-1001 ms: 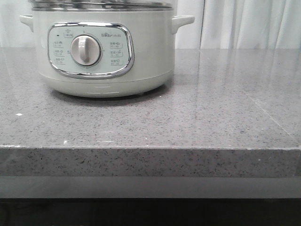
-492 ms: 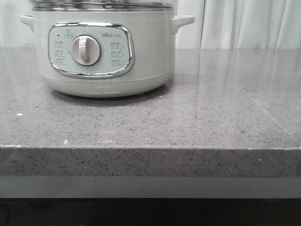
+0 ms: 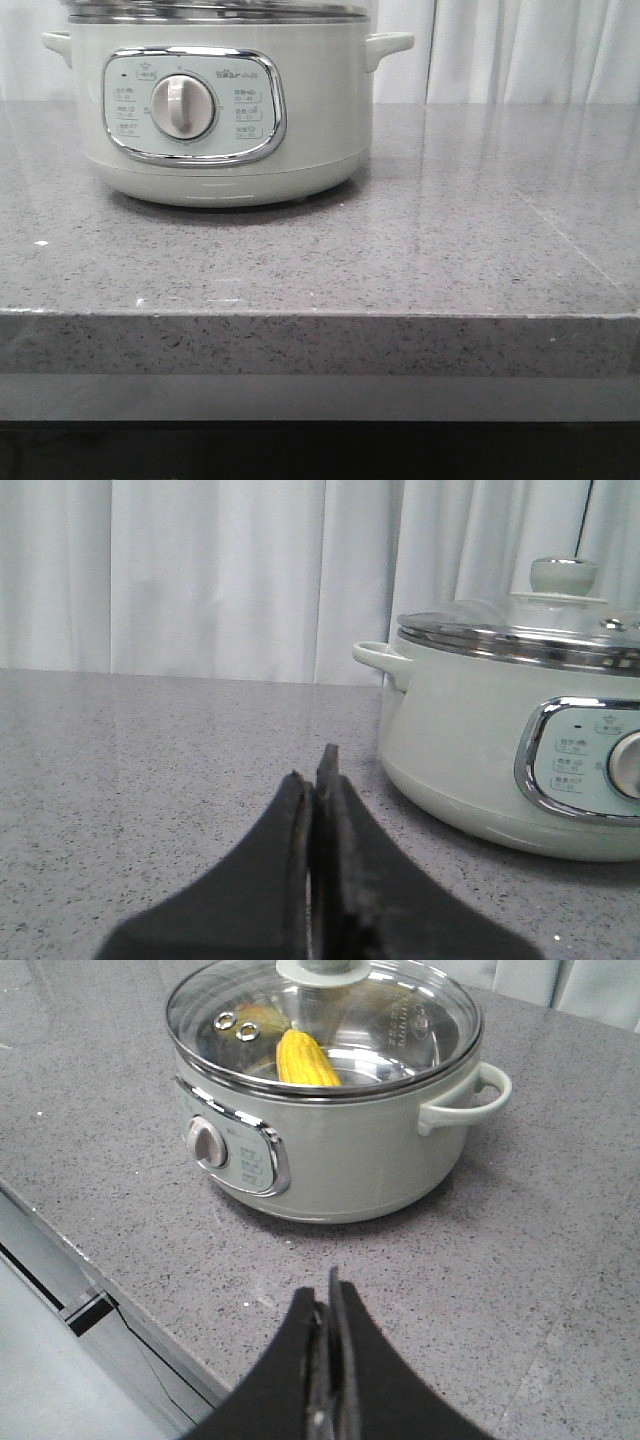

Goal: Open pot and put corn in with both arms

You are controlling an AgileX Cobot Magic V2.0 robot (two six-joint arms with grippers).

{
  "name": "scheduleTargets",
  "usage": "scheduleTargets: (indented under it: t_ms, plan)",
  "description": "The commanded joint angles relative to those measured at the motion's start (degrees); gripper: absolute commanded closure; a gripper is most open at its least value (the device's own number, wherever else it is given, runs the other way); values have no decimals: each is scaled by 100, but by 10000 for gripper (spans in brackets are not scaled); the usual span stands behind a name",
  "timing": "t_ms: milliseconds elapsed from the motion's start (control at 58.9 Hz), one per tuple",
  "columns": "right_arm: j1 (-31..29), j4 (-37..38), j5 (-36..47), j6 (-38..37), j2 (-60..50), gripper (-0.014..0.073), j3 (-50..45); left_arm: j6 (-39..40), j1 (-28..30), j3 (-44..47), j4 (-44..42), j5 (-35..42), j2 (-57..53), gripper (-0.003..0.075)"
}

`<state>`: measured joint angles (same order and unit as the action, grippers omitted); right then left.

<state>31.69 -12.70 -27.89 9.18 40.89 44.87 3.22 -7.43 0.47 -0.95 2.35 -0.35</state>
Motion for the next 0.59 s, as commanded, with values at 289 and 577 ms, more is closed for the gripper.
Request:
scheduleTargets:
  t_ms: [289, 577]
  plan:
    - [-1566, 13, 1093, 22, -1314, 713, -1178, -1, -7, 65, 57, 414, -94, 741]
    - [-2463, 8, 1792, 22, -3240, 713, -3141, -1, -7, 65, 57, 414, -94, 741]
